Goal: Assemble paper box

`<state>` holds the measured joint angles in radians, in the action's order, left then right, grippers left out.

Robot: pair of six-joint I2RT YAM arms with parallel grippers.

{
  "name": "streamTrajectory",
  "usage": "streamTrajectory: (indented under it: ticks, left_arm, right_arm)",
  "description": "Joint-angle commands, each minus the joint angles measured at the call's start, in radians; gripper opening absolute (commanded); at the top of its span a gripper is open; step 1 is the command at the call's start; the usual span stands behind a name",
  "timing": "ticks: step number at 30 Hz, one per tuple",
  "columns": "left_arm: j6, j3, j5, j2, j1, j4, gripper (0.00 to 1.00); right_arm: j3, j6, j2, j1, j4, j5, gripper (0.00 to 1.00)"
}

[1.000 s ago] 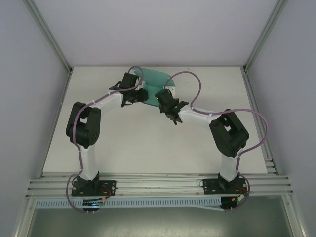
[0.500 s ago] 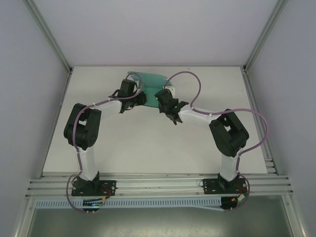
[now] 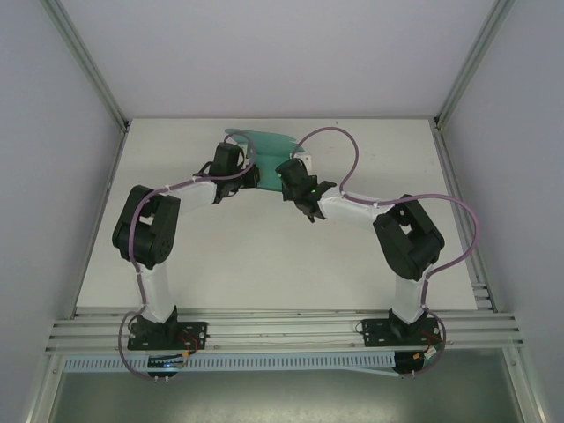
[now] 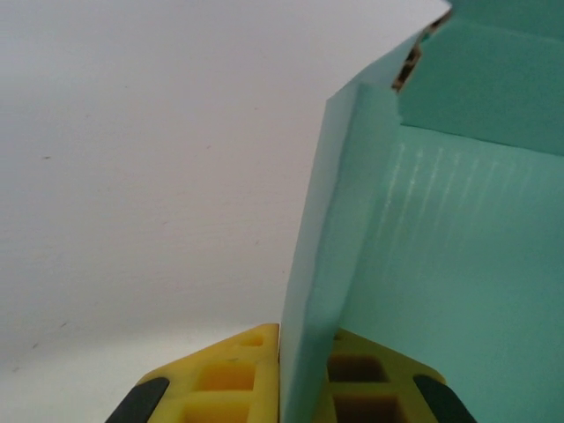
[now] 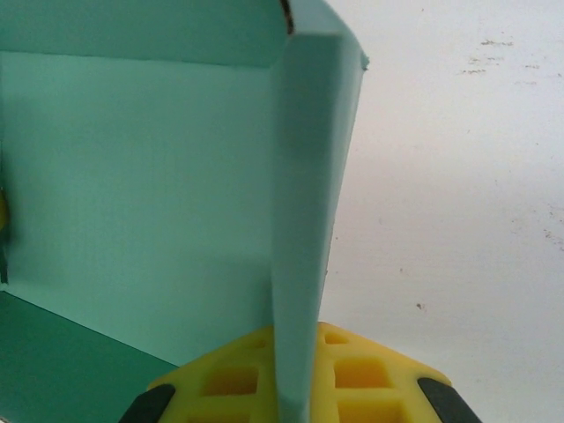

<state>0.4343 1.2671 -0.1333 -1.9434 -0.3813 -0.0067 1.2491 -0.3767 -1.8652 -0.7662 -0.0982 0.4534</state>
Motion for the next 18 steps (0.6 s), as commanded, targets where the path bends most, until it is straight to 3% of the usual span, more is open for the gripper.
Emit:
streamTrajectory:
  ticks: [1, 4, 9, 14, 18]
  left_arm:
    - [0.145, 0.193, 0.221, -0.018, 0.024, -0.26, 0.0]
    - [0.144, 0.332, 0.216, -0.1, 0.02, -0.476, 0.0]
    - [0.202, 0.435, 0.425, -0.165, 0.001, -0.699, 0.0]
    - [0.224, 0.434, 0.48, -0.167, -0.012, -0.708, 0.0]
    - [0.154, 0.464, 0.476, -0.173, -0.037, -0.689, 0.0]
  right_arm:
    - [-0.013, 0.018, 0.02, -0.051, -0.067, -0.009, 0.0]
    - [0.005, 0.025, 0.012, -0.064, -0.084, 0.048, 0.0]
    - [0.002, 0.034, 0.023, -0.075, -0.087, 0.12, 0.0]
    - [0.0, 0.038, 0.024, -0.079, -0.075, 0.15, 0.0]
    - [-0.003, 0.049, 0.029, -0.086, -0.067, 0.166, 0.0]
